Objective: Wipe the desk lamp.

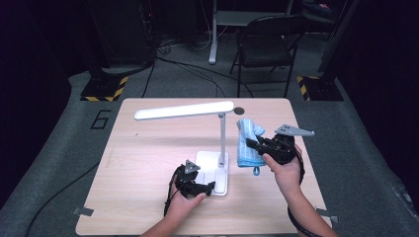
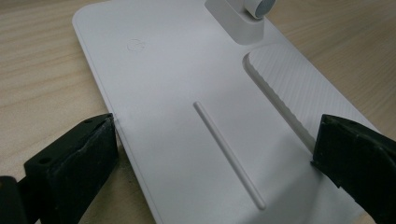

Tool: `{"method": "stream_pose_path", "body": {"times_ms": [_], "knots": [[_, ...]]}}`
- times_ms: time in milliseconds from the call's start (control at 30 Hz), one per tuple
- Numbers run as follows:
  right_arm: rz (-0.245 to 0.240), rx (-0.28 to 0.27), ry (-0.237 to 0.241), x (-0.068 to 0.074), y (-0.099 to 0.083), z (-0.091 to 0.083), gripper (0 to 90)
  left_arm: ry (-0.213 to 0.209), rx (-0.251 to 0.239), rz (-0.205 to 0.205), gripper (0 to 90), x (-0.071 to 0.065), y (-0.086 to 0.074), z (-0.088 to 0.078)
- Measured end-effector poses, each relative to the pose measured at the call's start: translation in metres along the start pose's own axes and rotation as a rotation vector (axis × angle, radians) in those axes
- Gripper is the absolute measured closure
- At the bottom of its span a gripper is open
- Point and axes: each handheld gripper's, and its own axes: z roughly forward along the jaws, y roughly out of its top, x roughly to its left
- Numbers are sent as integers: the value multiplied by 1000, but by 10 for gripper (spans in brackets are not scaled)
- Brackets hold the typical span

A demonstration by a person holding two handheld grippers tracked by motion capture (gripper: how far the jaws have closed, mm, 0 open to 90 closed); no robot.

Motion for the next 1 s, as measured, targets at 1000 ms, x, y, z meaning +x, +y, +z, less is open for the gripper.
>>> {"method": "stream_pose_path", "body": {"times_ms": [1000], "knots": [[70, 18, -145, -40, -55, -30, 673, -1, 1, 0, 0, 0, 0, 0]]}}
